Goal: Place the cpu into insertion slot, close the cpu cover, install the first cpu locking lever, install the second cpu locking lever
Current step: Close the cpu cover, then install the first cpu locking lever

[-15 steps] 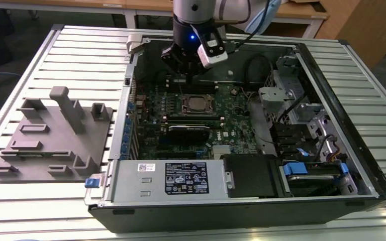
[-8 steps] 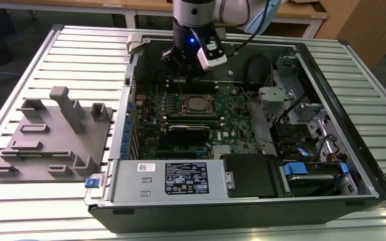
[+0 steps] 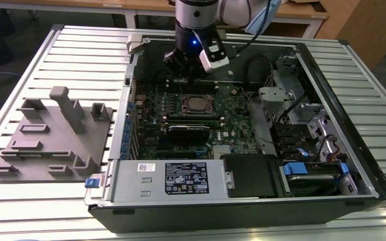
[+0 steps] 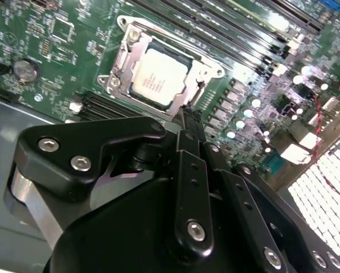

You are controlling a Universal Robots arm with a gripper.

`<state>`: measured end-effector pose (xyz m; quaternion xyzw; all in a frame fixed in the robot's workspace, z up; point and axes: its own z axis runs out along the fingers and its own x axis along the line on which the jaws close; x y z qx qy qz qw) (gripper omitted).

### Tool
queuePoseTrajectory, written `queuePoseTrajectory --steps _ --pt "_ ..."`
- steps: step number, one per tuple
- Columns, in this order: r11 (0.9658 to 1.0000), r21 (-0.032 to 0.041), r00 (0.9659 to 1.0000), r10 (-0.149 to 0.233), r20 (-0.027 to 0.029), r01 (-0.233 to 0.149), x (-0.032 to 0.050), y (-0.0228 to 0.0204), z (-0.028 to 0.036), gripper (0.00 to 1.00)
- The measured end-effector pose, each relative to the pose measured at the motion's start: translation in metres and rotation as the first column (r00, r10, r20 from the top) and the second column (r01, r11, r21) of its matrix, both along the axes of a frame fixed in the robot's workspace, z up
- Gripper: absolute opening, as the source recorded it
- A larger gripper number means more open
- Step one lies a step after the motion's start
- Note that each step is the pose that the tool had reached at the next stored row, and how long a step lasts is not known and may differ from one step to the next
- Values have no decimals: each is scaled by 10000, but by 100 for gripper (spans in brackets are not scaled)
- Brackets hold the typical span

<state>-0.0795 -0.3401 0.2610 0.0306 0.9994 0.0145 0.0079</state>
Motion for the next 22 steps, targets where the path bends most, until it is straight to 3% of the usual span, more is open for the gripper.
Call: queuePoseTrajectory --steps 11,22 --pt "10000 0 10000 0 -5 0 205 0 -6 10" --pt "10000 1 10000 0 -4 0 232 0 -7 10"
